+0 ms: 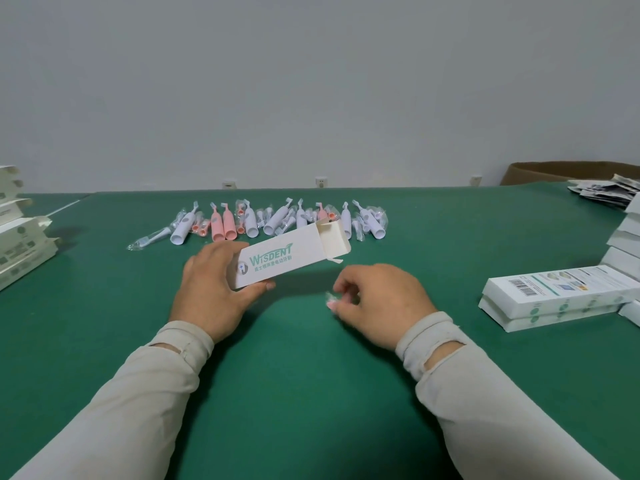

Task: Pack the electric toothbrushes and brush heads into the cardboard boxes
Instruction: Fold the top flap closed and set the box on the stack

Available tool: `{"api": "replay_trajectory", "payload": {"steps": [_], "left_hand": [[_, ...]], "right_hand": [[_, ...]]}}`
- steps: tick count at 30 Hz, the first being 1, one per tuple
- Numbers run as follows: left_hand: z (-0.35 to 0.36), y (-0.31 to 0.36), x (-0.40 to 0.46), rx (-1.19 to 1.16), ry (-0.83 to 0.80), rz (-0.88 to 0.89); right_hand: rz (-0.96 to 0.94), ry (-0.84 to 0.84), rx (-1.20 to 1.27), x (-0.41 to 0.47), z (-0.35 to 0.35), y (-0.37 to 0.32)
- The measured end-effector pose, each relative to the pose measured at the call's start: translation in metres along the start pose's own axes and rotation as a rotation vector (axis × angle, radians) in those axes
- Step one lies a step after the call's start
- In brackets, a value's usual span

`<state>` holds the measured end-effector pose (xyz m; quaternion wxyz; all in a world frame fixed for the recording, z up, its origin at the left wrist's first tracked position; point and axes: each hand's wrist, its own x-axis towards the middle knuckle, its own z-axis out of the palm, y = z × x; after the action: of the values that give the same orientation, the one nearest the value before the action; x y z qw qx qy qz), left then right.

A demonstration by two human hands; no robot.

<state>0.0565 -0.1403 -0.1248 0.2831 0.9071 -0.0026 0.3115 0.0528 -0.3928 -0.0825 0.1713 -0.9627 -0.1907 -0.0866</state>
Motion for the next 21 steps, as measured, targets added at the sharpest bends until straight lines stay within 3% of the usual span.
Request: {"api": "replay_trajectory", "payload": {"steps": [2,6,9,12,14,18,21], "left_hand": [[0.000,0.000,0.000,-0.004,0.005,0.002],[-0.001,0.002,0.000,-0.006,0.008,0.011],[-0.001,0.001,0.000,0.004,0.014,-0.011],[-0.001,0.001,0.000,0.009,0.012,-0.017],[-0.001,0.003,-0.001,0.002,-0.004,0.011],[0.000,0.007,-0.002,-0.018,-0.049,0.085],[-0.001,0.009,-0.003,-0.046,-0.076,0.109]], "right_hand": [[-0.013,-0.087,-0.130,0.000,0.003,-0.008],[-0.072,-0.087,-0.204,0.000,0.007,-0.015],[-0.009,0.003,0.197,-0.001,0.002,-0.006],[0.101,0.230,0.783,-0.001,-0.008,0.001],[0.150,0.384,1.038,-0.001,-0.013,0.002],[0.146,0.628,1.177,0.000,-0.014,0.000],[0.145,0.714,1.076,0.001,-0.010,0.000]]}}
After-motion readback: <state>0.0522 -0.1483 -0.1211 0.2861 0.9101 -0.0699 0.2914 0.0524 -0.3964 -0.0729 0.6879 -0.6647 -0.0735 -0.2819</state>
